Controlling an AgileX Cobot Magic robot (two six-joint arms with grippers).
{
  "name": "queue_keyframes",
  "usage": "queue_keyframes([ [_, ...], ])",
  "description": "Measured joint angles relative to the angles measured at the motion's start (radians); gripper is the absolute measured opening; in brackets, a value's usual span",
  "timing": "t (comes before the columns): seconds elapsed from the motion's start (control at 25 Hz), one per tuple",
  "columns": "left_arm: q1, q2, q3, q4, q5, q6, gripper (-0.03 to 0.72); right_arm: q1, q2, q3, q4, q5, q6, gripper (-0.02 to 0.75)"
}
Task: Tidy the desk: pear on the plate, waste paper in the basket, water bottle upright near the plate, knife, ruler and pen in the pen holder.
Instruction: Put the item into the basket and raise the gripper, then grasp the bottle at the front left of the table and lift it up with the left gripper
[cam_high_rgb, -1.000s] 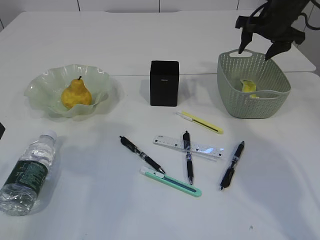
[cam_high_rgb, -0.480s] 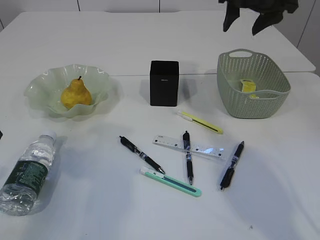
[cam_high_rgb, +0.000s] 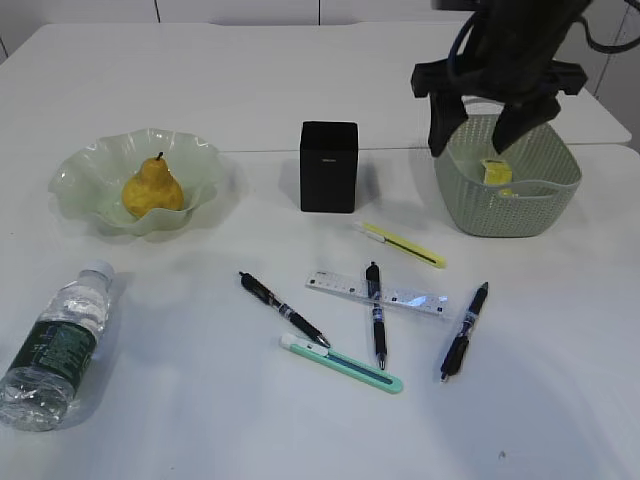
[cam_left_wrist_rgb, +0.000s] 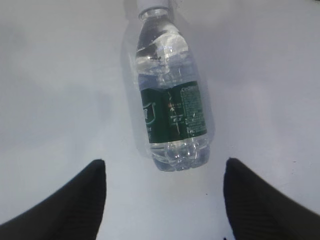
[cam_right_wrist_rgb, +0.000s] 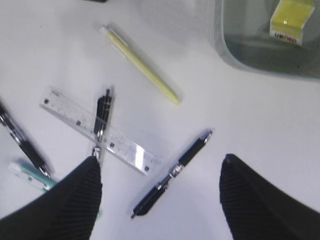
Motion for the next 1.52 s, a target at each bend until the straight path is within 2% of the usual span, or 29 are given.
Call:
queue_keyframes([
  [0.36,0.0,0.0,0.0,0.002,-0.009,0.0,0.499,0.0,-0.22,0.324,0.0,-0.001,-0.071,0.543],
  [0.76,0.0,0.0,0.0,-0.001,-0.097,0.0,0.495,0.0,-0.387,0.588,-0.007,-0.007,-0.138,0.543],
  [1.0,0.0,0.031,0.0,-0.063,-0.097,-0.019,0.494,0.0,-0.411,0.617,-0.009,-0.011,-0.163,0.543],
  [1.2,0.0,0.152,0.0,-0.076,-0.089,-0.037,0.5,0.0,-0.411,0.62,-0.011,-0.031,-0.163,0.543],
  [1.52,0.0,0.394,-0.127,-0.069,-0.091,-0.104,0.501,0.0,-0.411,0.62,-0.015,-0.046,-0.168,0.543],
])
